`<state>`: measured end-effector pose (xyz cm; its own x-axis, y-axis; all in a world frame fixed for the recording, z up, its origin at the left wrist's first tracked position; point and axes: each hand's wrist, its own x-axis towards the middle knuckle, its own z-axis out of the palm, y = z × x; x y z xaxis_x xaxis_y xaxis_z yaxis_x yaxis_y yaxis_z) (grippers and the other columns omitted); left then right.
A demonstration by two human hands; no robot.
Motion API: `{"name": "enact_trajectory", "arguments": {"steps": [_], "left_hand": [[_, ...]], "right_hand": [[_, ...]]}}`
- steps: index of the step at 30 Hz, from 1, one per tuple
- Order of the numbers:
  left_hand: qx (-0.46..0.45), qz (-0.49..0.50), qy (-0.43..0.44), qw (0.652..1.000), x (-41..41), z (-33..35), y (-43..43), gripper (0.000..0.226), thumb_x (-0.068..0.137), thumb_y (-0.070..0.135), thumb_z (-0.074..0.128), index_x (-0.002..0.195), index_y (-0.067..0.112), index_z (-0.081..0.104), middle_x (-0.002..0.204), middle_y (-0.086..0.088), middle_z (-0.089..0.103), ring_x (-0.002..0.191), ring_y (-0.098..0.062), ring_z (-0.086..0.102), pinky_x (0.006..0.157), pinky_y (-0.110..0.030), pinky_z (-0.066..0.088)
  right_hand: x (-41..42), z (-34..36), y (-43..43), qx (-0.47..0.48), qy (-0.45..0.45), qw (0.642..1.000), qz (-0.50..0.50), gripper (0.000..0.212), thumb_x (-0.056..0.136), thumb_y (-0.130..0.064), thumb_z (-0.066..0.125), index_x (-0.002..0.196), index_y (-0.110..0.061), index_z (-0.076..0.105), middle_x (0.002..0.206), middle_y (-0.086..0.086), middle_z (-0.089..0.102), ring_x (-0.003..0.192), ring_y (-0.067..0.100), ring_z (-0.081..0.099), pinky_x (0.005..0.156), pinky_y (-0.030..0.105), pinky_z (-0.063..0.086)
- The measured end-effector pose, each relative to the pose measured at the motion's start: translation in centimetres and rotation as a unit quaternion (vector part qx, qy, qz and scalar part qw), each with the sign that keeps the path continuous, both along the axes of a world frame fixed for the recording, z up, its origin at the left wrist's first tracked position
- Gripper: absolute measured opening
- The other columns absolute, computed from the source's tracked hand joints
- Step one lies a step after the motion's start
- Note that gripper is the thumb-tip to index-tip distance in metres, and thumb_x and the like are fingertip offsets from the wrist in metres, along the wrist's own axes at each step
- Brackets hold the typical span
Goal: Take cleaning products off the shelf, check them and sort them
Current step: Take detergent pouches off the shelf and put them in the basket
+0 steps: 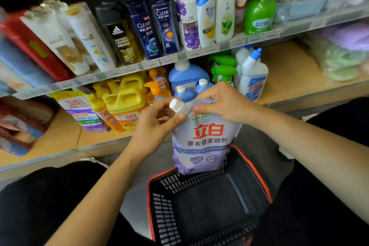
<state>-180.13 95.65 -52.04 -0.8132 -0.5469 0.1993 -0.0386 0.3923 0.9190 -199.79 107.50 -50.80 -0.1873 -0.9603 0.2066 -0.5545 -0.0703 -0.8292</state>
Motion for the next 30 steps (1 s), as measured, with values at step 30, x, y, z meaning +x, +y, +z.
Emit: {"name": "enact_trajectory", "arguments": {"steps": [30], "left_hand": [[0.058, -0.073, 0.006, 0.996, 2.2, 1.0, -2.1, 0.033, 0.091, -0.011, 0.063, 0.122, 0.001, 0.067, 0.122, -0.009, 0.073, 0.114, -0.024, 0.069, 0.092, -0.029, 0.056]], "right_hand": [[2.2, 0.7, -0.1, 0.053, 0.091, 0.994, -0.002, 0.047, 0.093, -0.025, 0.070, 0.058, 0.001, 0.050, 0.057, 0.021, 0.041, 0.055, 0.018, 0.036, 0.055, 0.044, 0.032]]}}
